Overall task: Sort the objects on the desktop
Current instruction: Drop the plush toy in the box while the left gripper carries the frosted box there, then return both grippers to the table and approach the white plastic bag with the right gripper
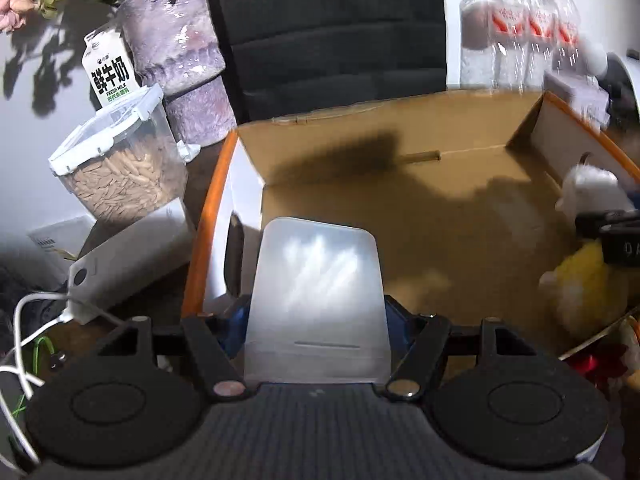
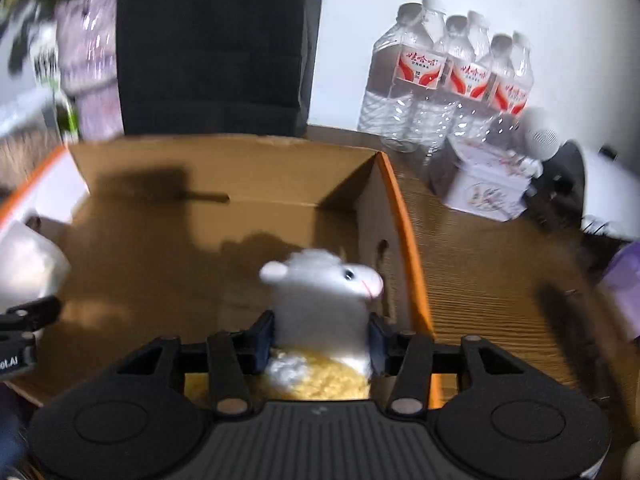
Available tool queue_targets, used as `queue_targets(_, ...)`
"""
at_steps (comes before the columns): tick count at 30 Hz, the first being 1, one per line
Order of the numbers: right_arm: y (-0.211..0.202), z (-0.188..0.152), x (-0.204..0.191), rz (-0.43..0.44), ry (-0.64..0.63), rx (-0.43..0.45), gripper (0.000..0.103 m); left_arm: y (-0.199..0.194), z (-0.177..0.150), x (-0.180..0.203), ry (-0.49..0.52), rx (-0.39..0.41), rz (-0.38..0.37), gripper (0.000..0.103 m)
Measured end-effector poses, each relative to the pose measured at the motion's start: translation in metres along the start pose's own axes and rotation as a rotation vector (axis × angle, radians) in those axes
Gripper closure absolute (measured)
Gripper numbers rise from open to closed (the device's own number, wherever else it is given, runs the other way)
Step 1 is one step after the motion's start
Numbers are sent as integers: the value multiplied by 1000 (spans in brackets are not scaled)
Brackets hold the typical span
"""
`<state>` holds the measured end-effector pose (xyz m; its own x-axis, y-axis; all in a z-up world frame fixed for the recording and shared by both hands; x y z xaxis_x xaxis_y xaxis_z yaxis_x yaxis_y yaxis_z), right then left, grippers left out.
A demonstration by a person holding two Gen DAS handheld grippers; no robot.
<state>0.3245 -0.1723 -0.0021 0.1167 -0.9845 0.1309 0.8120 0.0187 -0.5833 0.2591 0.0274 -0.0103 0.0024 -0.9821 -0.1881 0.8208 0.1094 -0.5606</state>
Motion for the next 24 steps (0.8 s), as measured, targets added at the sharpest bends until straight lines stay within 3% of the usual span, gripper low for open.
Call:
queue_targets(5,-14,-9,-5,-34,-119,-12,48,-8,3,2,-35,-65,-34,33)
queue_targets(6,-18,-9,-5,-33,-120,-14,46,-10,5,-1,-53,-66,-38,29)
queue_targets(8,-31,-6,-3,-15,-102,-1,29,-20,17,-10,-89,-26,-40,19)
queue_targets(11,-58,13,0,54,-49,84,14,-41,37,-13,-107,27,-81,10)
queue_targets(15,-97,29,2,171,10,180,12,-82,52,-16,-153,112,-127,1)
queue_targets(19,-140,9,6,301,94,232,11,-129,30,-11,-196,190,-200,0)
queue_targets(24,-193,-54,0,372,111,285,6,-177,-26,1,-192,267,-255,0)
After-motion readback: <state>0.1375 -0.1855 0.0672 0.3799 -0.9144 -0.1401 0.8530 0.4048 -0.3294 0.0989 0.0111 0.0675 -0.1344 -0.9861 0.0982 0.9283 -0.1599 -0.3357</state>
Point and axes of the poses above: each gripper's, at about its wrist camera, not at the fingertips, and y roughly the way its jaws point, x to its right, z to its top, the point moved 7 cm from there along y, roughly the way its jaws point, and after that the axes turned 14 degrees about x, right-handed, at the moved point
